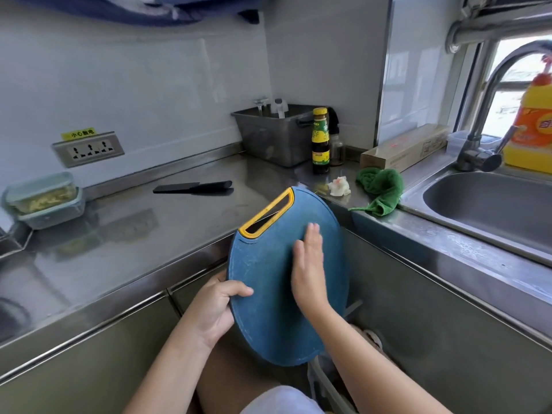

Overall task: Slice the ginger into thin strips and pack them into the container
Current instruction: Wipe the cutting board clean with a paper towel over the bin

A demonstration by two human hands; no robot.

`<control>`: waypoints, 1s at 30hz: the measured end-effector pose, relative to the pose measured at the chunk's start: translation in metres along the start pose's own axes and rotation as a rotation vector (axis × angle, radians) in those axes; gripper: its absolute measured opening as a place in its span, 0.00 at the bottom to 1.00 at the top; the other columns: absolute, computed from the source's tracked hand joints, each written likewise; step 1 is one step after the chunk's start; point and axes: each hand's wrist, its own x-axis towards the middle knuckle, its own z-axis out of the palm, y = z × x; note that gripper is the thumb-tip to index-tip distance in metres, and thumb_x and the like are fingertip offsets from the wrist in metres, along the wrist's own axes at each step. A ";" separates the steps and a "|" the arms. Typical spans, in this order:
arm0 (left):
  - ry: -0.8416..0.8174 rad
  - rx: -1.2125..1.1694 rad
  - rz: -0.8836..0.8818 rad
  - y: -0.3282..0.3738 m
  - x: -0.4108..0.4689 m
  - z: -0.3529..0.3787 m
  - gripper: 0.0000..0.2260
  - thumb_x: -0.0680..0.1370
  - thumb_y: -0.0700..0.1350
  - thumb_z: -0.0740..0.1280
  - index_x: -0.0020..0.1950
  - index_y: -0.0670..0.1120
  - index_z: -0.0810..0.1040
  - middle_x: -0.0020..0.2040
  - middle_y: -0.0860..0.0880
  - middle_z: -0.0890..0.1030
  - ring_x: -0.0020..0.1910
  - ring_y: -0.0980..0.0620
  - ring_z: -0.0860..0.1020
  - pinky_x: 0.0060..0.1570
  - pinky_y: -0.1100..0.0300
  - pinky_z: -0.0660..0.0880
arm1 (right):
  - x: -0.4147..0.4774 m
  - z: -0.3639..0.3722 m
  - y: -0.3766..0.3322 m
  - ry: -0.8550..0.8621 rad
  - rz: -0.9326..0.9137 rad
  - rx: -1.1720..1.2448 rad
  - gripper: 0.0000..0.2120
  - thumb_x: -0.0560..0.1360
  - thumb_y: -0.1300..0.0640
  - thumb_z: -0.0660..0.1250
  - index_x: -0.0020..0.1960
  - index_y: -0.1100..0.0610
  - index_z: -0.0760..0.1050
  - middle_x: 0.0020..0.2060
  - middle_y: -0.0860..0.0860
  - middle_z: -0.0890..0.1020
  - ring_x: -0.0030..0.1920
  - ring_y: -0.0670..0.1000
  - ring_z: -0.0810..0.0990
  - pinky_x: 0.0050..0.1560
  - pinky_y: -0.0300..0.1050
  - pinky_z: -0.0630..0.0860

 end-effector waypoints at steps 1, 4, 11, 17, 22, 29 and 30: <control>0.000 0.004 -0.004 0.000 0.001 -0.002 0.20 0.61 0.25 0.63 0.52 0.33 0.78 0.49 0.36 0.83 0.44 0.41 0.83 0.41 0.51 0.82 | 0.000 -0.004 0.016 0.055 0.208 0.078 0.26 0.84 0.50 0.46 0.79 0.54 0.45 0.78 0.46 0.46 0.77 0.43 0.44 0.73 0.38 0.41; 0.007 0.035 0.035 0.008 0.002 -0.009 0.19 0.64 0.24 0.63 0.52 0.34 0.78 0.50 0.37 0.83 0.45 0.42 0.83 0.45 0.49 0.81 | -0.007 -0.015 0.052 0.130 0.617 0.065 0.29 0.83 0.47 0.44 0.78 0.63 0.46 0.78 0.57 0.48 0.77 0.54 0.49 0.74 0.48 0.49; -0.001 0.107 0.064 0.015 0.006 -0.004 0.23 0.60 0.30 0.64 0.54 0.36 0.78 0.50 0.37 0.83 0.46 0.41 0.83 0.44 0.50 0.80 | 0.001 -0.014 -0.030 0.065 -0.114 -0.085 0.26 0.84 0.49 0.47 0.78 0.50 0.42 0.75 0.40 0.39 0.74 0.36 0.36 0.71 0.31 0.36; -0.062 0.136 0.096 0.011 0.000 0.006 0.18 0.59 0.26 0.64 0.44 0.39 0.83 0.47 0.37 0.83 0.43 0.42 0.83 0.41 0.52 0.82 | 0.013 -0.012 -0.029 0.110 -0.036 0.045 0.26 0.84 0.48 0.45 0.79 0.50 0.42 0.77 0.41 0.41 0.74 0.37 0.38 0.71 0.34 0.37; 0.008 0.061 0.141 0.010 0.001 0.007 0.17 0.71 0.23 0.55 0.49 0.37 0.79 0.43 0.41 0.84 0.40 0.46 0.84 0.38 0.55 0.82 | 0.000 -0.020 0.047 0.213 0.631 0.183 0.29 0.84 0.48 0.46 0.77 0.66 0.48 0.77 0.60 0.49 0.77 0.55 0.49 0.74 0.47 0.46; 0.104 -0.020 0.222 0.024 -0.002 0.002 0.24 0.71 0.23 0.53 0.35 0.42 0.85 0.41 0.43 0.85 0.39 0.47 0.84 0.39 0.53 0.81 | -0.007 -0.044 0.028 0.096 0.229 -0.070 0.30 0.83 0.49 0.49 0.78 0.60 0.42 0.78 0.52 0.42 0.77 0.46 0.40 0.74 0.39 0.40; 0.124 -0.034 0.224 0.026 -0.001 0.003 0.23 0.71 0.23 0.53 0.37 0.42 0.85 0.41 0.43 0.85 0.39 0.47 0.84 0.39 0.54 0.82 | -0.008 -0.046 0.020 0.049 0.068 -0.143 0.29 0.83 0.50 0.50 0.78 0.56 0.42 0.77 0.48 0.41 0.76 0.42 0.39 0.73 0.34 0.40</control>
